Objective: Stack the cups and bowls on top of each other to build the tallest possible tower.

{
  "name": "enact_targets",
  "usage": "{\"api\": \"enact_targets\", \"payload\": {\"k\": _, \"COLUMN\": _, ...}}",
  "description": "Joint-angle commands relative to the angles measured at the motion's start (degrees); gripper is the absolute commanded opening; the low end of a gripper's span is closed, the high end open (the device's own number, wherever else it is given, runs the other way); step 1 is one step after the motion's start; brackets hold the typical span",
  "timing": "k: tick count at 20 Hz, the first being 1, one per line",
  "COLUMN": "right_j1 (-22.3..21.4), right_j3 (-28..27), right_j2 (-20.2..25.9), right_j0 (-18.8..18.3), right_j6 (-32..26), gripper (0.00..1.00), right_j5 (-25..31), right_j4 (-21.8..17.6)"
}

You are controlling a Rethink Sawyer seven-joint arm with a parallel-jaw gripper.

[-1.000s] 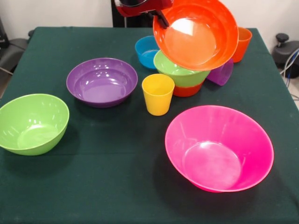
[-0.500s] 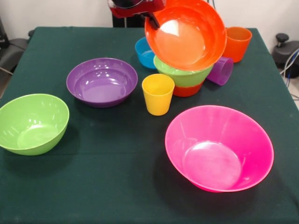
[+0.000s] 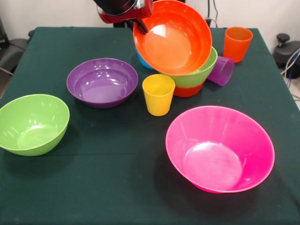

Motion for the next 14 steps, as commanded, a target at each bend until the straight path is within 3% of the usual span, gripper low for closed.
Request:
{"api": "enact_targets", "payload": {"k": 1, "right_j1": 3.8, "right_j3": -1.2, "right_j2": 6.7, "right_j0": -0.2, "right_j6": -4.6, "gripper": 0.0, "right_j5": 1.8, "right_j4": -2.7}}
{"api": "enact_targets", "payload": {"k": 14, "right_j1": 3.4, "right_j3": 0.4, "right_j2": 8.9, "right_j0": -1.3, "right_j6": -3.7, "gripper": 0.0, "right_j5": 3.3, "right_j4": -0.3}}
